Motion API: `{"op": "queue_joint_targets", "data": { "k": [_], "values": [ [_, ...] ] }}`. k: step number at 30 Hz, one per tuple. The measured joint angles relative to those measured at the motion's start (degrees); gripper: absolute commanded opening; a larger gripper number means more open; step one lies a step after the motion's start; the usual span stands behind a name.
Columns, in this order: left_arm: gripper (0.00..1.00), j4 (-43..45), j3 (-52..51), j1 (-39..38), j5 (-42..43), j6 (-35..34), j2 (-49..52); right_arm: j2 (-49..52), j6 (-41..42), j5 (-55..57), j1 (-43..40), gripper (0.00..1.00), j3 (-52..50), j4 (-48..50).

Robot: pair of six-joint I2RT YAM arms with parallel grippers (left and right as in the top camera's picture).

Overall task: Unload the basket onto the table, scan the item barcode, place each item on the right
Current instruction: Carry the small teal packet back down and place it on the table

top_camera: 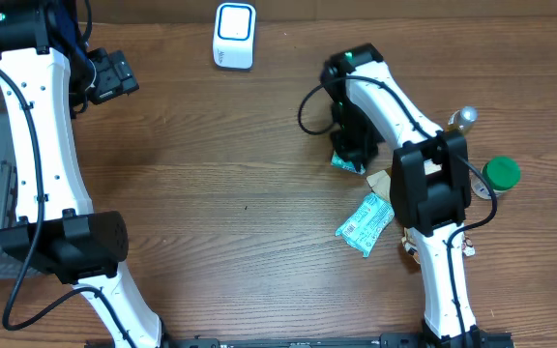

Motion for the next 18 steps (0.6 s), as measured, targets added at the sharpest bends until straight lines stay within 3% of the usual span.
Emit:
{"op": "queue_joint_targets", "data": {
  "k": [2, 4, 6, 18],
  "values": [
    [1.00, 0.0, 0.0, 0.0, 0.0, 0.0, 0.0, 0.0, 0.2, -0.2, -1.2, 0.53, -4.1, 0.0],
    [0.99, 0.0, 0.0, 0.0, 0.0, 0.0, 0.0, 0.0, 0.3, 0.1, -2.2, 0.66, -7.7, 0.0],
    [1.00, 0.0, 0.0, 0.0, 0.0, 0.0, 0.0, 0.0, 0.2, 0.6, -2.9, 1.00, -10.0, -0.1],
    [1.00, 0.0, 0.0, 0.0, 0.0, 0.0, 0.0, -1.2, -0.2, 1.7, -3.9, 1.00, -11.1, -0.1]
  ]
}}
